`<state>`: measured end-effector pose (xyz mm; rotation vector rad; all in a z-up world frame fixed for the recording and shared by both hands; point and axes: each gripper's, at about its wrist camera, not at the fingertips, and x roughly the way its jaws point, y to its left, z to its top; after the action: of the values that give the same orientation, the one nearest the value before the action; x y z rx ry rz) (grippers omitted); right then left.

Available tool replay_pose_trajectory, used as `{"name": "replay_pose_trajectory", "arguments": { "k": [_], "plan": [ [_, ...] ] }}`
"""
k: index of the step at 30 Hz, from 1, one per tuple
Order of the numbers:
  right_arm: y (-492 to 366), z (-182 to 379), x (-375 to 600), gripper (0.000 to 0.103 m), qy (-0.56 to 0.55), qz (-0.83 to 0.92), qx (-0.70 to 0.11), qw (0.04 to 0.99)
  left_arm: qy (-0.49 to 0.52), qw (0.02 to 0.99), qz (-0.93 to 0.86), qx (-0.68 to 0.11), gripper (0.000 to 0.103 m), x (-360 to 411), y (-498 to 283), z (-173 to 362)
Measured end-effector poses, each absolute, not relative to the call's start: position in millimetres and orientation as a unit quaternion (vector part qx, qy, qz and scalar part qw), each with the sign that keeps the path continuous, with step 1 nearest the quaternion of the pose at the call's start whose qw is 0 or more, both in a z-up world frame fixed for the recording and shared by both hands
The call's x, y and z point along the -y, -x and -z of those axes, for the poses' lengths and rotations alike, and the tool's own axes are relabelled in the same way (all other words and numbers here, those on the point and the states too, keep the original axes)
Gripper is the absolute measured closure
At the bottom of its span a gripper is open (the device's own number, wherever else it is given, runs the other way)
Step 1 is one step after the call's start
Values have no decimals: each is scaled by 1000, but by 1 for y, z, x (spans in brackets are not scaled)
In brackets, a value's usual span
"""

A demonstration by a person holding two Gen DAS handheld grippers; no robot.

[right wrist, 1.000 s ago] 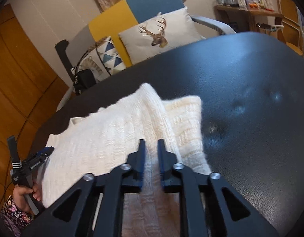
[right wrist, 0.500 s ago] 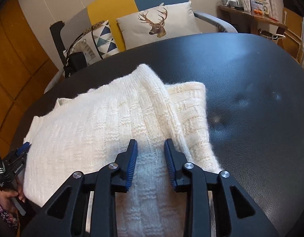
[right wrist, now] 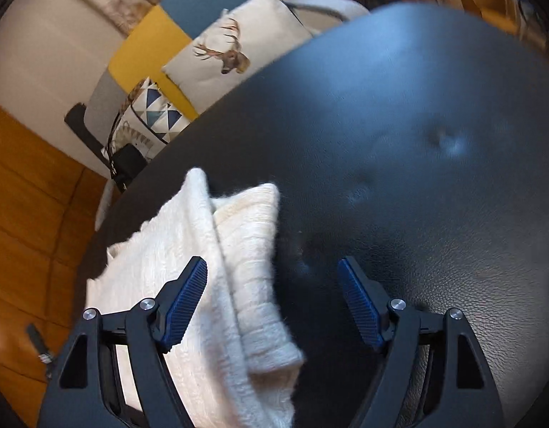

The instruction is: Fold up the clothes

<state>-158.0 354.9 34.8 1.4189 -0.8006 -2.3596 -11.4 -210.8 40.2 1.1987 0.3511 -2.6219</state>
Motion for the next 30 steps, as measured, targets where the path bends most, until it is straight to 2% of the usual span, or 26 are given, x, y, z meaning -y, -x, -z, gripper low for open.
{"name": "replay_pose_trajectory", "arguments": {
  "k": [4,14,21,26,30],
  "plan": [
    [169,-20,-353,24,-511,782,311,177,-416,120,886,-167,64,240,3,-39],
    [187,-15,-312,24,-544,732,299,280,-459,32,845,-272,64,280,-2,-22],
    [196,-9,-312,23,-550,700,330,313,-479,-53,818,-313,64,277,8,-8],
    [202,-13,-303,23,-549,699,322,327,-473,-95,803,-350,64,276,10,-5],
    [204,-14,-299,23,-548,696,324,332,-448,-117,782,-417,64,291,7,1]
  ]
}}
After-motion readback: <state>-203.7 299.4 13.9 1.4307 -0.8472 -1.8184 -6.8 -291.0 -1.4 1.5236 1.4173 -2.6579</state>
